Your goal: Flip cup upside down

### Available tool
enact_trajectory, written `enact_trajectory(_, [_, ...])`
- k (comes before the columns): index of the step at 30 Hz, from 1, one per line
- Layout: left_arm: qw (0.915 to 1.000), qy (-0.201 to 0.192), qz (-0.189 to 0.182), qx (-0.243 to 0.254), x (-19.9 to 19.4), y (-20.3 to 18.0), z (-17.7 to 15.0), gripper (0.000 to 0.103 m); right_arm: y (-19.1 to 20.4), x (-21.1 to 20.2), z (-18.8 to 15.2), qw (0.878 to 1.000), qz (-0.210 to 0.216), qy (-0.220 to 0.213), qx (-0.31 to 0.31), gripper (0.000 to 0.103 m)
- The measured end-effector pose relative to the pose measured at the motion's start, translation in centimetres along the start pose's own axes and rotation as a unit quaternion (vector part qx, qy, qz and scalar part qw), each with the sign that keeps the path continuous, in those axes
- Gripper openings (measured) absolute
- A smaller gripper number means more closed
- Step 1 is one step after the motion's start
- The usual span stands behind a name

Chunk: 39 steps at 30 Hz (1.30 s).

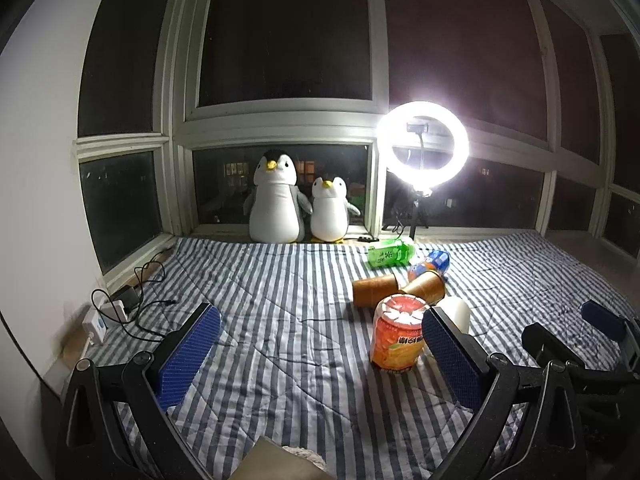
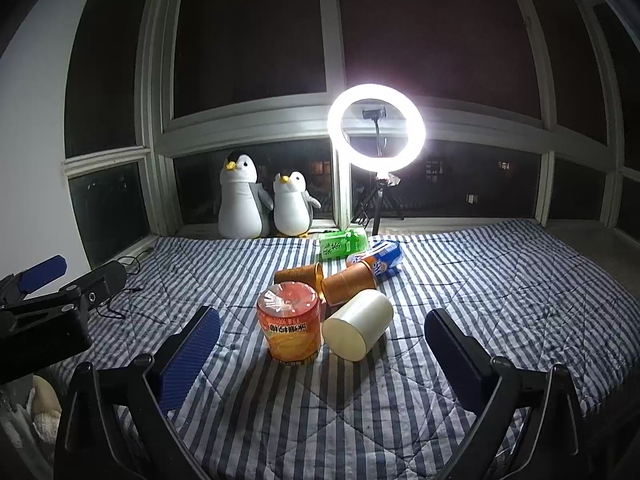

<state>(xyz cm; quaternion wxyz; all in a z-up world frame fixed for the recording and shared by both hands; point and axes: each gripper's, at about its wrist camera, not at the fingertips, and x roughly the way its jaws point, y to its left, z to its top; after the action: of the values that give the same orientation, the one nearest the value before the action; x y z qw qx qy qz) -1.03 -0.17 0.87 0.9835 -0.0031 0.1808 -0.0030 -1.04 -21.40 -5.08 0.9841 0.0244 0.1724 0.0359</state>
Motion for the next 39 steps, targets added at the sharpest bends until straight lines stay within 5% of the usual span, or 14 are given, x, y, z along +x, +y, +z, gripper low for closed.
enact_trajectory(15, [0.9981,-0.058,0.019,-0.004,-3.0,0.6,1.2,0.102,0.3,-2.2,0.8,0.998,-0.019,-0.053,-0.003,0.102])
enact_trajectory(39, [0.9982,-0.058,0.017,0.0,-2.6,0.5,1.0,0.102,0.0,-2.0,0.4,0.999,-0.017,-0.051,0.006,0.102])
